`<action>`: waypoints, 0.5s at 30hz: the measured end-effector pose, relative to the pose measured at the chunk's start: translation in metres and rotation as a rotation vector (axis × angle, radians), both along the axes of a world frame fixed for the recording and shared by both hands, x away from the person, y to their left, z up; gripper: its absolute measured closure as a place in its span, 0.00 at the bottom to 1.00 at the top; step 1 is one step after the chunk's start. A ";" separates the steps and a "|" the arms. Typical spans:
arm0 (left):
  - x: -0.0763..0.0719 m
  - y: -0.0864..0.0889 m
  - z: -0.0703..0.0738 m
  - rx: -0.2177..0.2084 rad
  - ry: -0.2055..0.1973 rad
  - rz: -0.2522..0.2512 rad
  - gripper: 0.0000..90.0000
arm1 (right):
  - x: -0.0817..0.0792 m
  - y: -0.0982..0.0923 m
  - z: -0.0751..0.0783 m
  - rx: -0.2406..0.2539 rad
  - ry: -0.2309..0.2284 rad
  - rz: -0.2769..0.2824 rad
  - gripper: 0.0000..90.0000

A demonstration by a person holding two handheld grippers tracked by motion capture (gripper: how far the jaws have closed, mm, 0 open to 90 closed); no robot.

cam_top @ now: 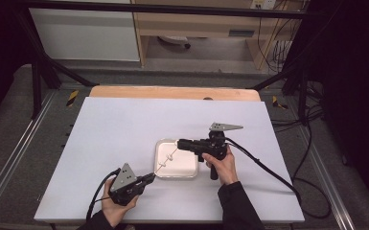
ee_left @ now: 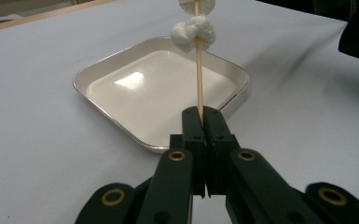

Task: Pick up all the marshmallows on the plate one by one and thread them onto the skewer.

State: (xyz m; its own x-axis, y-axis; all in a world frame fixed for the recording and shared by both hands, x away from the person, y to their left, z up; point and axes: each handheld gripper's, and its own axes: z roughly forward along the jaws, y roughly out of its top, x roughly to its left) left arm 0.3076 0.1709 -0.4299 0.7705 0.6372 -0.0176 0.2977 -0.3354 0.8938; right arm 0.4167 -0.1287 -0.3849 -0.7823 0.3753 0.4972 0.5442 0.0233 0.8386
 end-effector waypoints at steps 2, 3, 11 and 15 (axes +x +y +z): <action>0.000 0.000 0.000 0.002 0.003 -0.001 0.99 | 0.000 0.000 0.000 0.003 -0.010 -0.001 0.89; 0.001 0.000 0.000 0.003 0.003 -0.001 0.99 | -0.001 0.000 0.001 0.006 -0.013 -0.003 0.89; 0.000 0.001 0.000 0.002 -0.003 0.003 0.99 | -0.001 -0.005 0.006 0.010 -0.042 -0.028 0.90; 0.000 0.002 0.000 -0.004 -0.010 0.005 0.99 | -0.001 -0.005 0.005 -0.014 -0.046 -0.023 0.90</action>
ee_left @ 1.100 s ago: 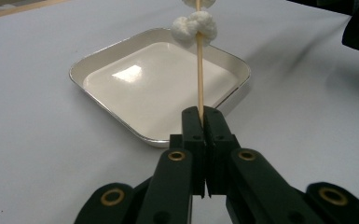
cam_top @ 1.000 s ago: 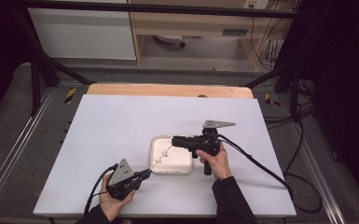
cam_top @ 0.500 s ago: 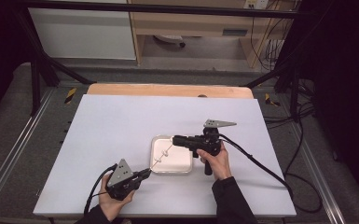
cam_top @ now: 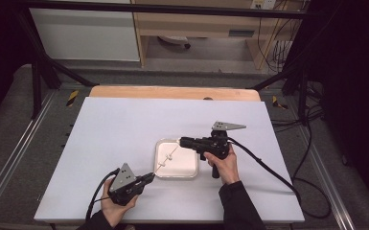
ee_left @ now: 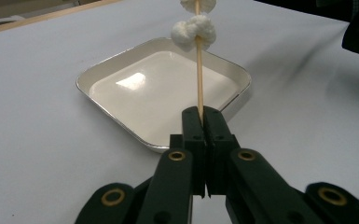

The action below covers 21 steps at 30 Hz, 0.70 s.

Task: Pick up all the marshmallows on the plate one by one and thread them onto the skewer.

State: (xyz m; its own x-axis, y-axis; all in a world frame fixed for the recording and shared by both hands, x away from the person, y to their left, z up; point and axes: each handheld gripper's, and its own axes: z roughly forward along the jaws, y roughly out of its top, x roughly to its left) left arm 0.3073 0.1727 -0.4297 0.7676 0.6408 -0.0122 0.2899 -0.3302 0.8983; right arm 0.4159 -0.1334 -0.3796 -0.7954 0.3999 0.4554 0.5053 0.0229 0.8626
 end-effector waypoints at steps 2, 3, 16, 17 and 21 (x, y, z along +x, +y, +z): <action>0.000 0.000 0.000 -0.002 -0.003 -0.001 0.99 | 0.000 0.000 -0.001 -0.011 -0.008 -0.001 0.90; -0.001 0.000 0.000 -0.003 -0.003 -0.002 0.99 | 0.000 0.001 -0.001 -0.017 -0.012 0.001 0.90; 0.000 -0.002 0.000 0.011 0.020 -0.013 0.99 | -0.002 0.003 -0.006 -0.062 -0.033 0.062 0.90; 0.001 -0.003 0.000 0.015 0.027 -0.013 0.99 | -0.003 0.003 -0.006 -0.064 -0.034 0.066 0.90; 0.002 -0.005 0.000 0.054 0.051 -0.006 0.99 | -0.004 0.005 -0.007 -0.085 -0.039 0.076 0.90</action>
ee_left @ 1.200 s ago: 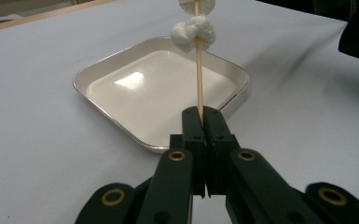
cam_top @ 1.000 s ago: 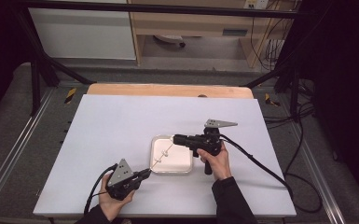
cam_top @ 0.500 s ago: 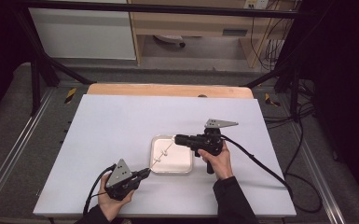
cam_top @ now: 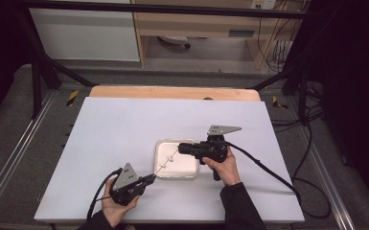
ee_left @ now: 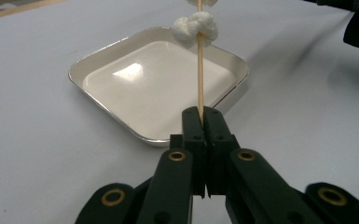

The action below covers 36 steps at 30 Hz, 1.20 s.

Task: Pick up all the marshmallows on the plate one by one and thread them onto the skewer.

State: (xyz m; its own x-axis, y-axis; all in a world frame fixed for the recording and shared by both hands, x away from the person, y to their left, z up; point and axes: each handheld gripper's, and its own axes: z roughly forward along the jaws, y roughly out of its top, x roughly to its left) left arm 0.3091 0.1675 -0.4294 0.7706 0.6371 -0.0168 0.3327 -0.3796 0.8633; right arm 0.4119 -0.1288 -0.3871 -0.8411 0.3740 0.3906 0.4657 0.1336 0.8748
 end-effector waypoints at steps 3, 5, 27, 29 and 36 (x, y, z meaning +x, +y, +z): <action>0.002 -0.001 0.000 0.022 0.020 0.001 0.99 | -0.001 0.002 -0.001 -0.032 -0.017 0.001 0.91; 0.003 -0.002 0.000 0.032 0.043 0.002 0.99 | -0.001 0.004 -0.003 -0.049 -0.023 0.002 0.91; 0.002 -0.005 -0.003 0.034 0.040 -0.003 0.99 | -0.011 0.011 -0.007 -0.034 -0.045 0.017 0.93; 0.002 -0.005 -0.004 0.026 0.041 -0.003 0.99 | -0.012 0.012 -0.007 -0.022 -0.047 0.015 0.93; 0.000 -0.007 -0.006 0.029 0.035 -0.007 0.99 | -0.016 0.012 -0.009 -0.007 -0.049 0.017 0.93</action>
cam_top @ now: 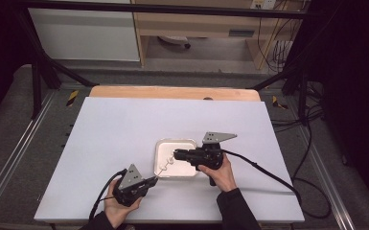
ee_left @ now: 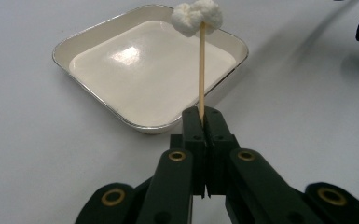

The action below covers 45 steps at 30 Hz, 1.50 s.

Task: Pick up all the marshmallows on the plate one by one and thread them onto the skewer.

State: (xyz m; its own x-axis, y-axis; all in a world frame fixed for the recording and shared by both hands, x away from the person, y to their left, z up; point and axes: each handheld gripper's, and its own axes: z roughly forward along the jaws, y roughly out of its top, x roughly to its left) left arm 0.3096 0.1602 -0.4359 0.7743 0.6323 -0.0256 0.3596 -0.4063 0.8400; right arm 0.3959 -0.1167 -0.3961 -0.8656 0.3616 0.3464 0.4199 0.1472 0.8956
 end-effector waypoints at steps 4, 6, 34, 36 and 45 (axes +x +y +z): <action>-0.001 0.000 0.001 -0.012 -0.007 0.001 0.99 | -0.001 0.000 0.000 0.010 -0.004 -0.002 0.93; -0.002 0.000 0.001 -0.022 -0.018 -0.004 0.99 | -0.001 0.000 0.000 0.027 -0.006 -0.002 0.92; -0.004 0.002 0.004 -0.061 -0.089 0.000 0.99 | -0.005 0.010 -0.004 0.011 0.014 0.058 0.90; -0.004 0.003 0.004 -0.063 -0.091 0.001 0.99 | -0.005 0.010 -0.003 0.011 0.014 0.055 0.90; -0.003 0.009 0.007 -0.084 -0.091 0.013 0.99 | -0.003 0.000 0.004 0.021 -0.002 0.013 0.91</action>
State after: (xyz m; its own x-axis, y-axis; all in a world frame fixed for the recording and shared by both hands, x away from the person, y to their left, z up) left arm 0.3062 0.1687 -0.4291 0.7677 0.6408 -0.0095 0.2854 -0.3285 0.9004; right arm 0.3927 -0.1167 -0.3924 -0.8707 0.3432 0.3523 0.4165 0.1334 0.8993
